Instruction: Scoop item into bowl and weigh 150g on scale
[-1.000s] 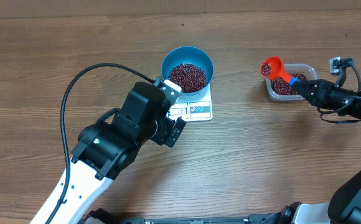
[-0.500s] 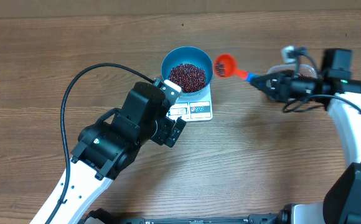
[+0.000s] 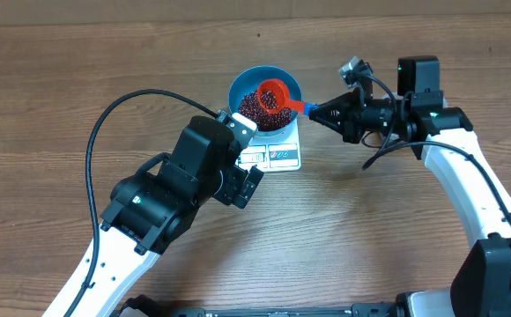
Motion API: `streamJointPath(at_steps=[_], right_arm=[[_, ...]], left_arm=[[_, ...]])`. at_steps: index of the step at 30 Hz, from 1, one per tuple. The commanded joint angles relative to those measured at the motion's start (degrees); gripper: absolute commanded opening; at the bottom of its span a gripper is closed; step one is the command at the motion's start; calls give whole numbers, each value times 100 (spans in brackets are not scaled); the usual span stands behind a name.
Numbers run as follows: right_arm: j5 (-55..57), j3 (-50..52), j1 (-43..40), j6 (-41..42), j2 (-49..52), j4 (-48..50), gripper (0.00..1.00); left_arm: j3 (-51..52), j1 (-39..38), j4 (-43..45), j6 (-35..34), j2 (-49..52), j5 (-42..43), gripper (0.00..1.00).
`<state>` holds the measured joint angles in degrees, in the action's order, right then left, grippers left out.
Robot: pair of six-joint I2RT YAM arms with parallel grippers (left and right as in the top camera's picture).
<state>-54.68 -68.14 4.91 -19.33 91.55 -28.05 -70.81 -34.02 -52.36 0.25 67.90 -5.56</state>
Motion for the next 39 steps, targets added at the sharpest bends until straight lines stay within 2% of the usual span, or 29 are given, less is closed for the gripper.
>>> streamJointPath(at_steps=[1, 5, 8, 10, 23, 27, 39], right_arm=[[575, -131, 31, -15, -149, 203, 4], [1110, -129, 31, -184, -146, 446, 4], [1228, -120, 31, -894, -142, 442, 4], [1224, -101, 31, -1086, -142, 444, 4], [1290, -55, 42, -1078, -142, 671, 4], [1652, -55, 39, -1117, -142, 798, 4], [1451, -55, 105, -1049, -142, 715, 4]], left_arm=[[15, 24, 9, 87, 26, 70, 100], [15, 24, 9, 87, 26, 72, 100], [15, 24, 9, 87, 26, 72, 100], [15, 24, 9, 87, 26, 72, 100], [15, 24, 9, 87, 26, 70, 100], [15, 24, 9, 87, 26, 72, 100], [15, 24, 9, 87, 26, 72, 100]])
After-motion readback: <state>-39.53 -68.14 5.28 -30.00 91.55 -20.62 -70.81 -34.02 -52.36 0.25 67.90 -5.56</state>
